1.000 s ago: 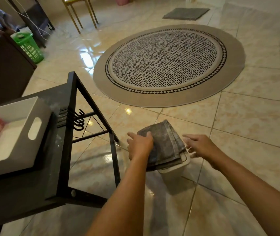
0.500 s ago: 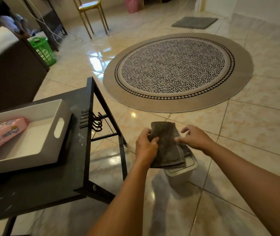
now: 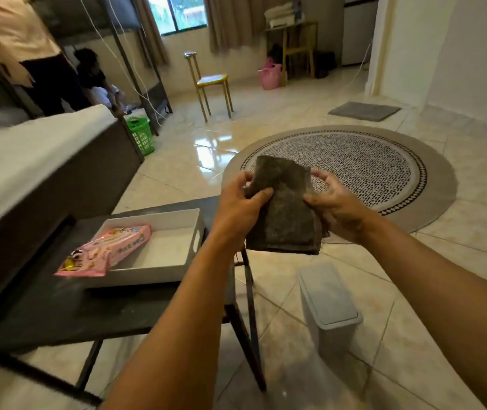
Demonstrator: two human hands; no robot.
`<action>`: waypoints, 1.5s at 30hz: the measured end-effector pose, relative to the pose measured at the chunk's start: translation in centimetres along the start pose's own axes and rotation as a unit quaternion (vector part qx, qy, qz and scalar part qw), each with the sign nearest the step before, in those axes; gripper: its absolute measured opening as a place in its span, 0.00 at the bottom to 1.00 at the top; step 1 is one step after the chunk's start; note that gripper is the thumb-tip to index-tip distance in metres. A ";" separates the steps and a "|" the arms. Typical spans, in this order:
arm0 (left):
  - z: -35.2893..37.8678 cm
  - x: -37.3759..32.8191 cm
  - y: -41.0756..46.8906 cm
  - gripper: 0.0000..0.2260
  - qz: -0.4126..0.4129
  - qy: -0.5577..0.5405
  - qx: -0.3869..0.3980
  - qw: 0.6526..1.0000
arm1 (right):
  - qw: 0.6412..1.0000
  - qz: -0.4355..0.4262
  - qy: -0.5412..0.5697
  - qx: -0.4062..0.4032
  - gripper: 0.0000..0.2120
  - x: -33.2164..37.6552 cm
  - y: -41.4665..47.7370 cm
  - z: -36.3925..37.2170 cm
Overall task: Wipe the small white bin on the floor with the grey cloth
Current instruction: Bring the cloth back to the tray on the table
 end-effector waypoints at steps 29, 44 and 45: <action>-22.9 7.8 7.2 0.09 -0.020 0.483 -0.067 0.873 | 0.799 -0.100 -0.589 0.066 0.14 -5.7 5.4 25.6; -18.5 8.8 5.1 0.17 0.125 0.682 0.190 0.695 | 0.565 -0.164 -0.801 0.107 0.26 -8.2 3.6 25.8; -18.5 9.5 4.9 0.16 0.106 0.688 0.199 0.690 | 0.562 -0.153 -0.806 0.108 0.27 -8.7 3.7 25.3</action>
Point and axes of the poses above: each hand's wrist, its own y-axis towards the middle knuckle, its own z-axis out of the palm, x = y × z, the point moved 10 cm from there along y, towards the middle knuckle, and after that the axes turned 12 degrees about -x, right-handed, at the moved point
